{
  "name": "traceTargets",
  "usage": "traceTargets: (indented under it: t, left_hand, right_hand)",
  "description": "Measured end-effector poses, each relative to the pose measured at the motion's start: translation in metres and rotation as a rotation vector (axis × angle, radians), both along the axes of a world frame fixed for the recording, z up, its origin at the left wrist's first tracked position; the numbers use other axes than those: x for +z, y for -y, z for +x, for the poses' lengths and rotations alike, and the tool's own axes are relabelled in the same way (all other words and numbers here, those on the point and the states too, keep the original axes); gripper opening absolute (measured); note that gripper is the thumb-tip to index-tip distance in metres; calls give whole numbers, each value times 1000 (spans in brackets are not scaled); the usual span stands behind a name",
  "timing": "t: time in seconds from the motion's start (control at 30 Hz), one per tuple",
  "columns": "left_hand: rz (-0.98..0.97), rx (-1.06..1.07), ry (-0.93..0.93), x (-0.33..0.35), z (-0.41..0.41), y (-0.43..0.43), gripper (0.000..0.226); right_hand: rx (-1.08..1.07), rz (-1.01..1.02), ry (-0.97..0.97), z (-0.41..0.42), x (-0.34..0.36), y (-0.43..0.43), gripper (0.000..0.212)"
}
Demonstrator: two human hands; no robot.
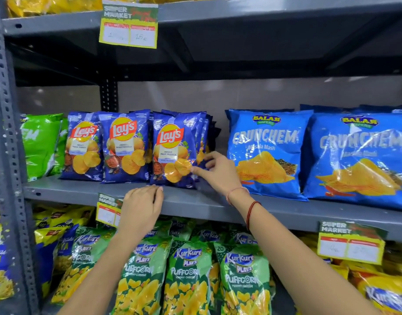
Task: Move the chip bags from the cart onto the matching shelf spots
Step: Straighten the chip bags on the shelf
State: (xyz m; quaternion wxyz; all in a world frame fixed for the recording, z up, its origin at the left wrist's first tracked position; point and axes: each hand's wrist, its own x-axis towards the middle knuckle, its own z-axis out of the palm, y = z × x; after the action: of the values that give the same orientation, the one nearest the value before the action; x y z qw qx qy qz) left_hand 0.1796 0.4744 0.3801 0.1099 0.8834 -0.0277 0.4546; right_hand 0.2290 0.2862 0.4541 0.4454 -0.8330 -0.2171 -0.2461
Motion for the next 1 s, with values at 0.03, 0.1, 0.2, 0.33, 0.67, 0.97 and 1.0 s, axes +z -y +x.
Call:
traceTargets:
  t: [0.03, 0.1, 0.2, 0.33, 0.67, 0.97, 1.0]
  left_hand:
    - [-14, 5, 7, -1, 1, 0, 52]
    - [-82, 3, 27, 0, 3, 5, 43]
    - [-166, -107, 82, 8, 2, 33, 37]
    - [-222, -361, 109, 31, 8, 92, 40]
    - [-825, -573, -280, 87, 85, 176, 75]
    - [-1157, -745, -340, 88, 99, 171, 59]
    - [-1170, -766, -319, 88, 99, 170, 60]
  right_hand:
    - [4, 35, 57, -7, 4, 11, 46]
    - [-18, 89, 148, -19, 12, 36, 42]
    - [-202, 197, 303, -22, 17, 78, 42]
    - [-493, 226, 371, -6, 14, 116, 60]
    - [-432, 449, -146, 24, 10, 131, 108]
    - [-238, 594, -130, 38, 12, 139, 79]
    - [-220, 581, -107, 43, 12, 140, 81]
